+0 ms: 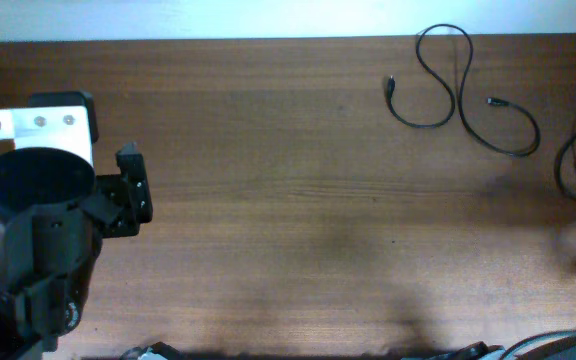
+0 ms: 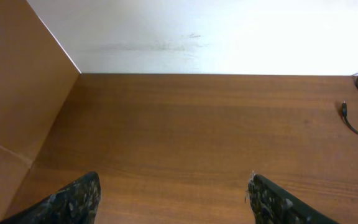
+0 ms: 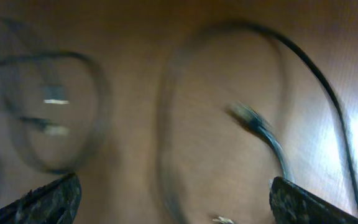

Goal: Untangle cables

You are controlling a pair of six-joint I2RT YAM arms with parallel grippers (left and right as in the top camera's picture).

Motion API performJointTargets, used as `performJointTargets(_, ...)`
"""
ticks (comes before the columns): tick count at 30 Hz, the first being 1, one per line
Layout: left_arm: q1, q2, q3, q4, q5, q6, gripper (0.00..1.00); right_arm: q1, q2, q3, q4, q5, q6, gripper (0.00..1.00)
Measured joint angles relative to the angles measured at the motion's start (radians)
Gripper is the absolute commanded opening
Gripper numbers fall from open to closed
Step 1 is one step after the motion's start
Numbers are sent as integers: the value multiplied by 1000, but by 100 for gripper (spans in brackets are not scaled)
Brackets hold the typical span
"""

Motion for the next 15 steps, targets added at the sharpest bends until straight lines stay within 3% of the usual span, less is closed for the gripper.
performJointTargets(5,0,38,0,0,8,2,82,382,-127,125,-31,-37,-154,99)
performJointTargets(8,0,80,0,0,10,3,88,651,-123,177,-135,-33,-327,99)
performJointTargets(12,0,118,0,1,16,7,90,897,-114,515,-388,-35,-462,98)
performJointTargets(15,0,126,0,4,16,7,97,966,-123,704,-534,-45,-484,99)
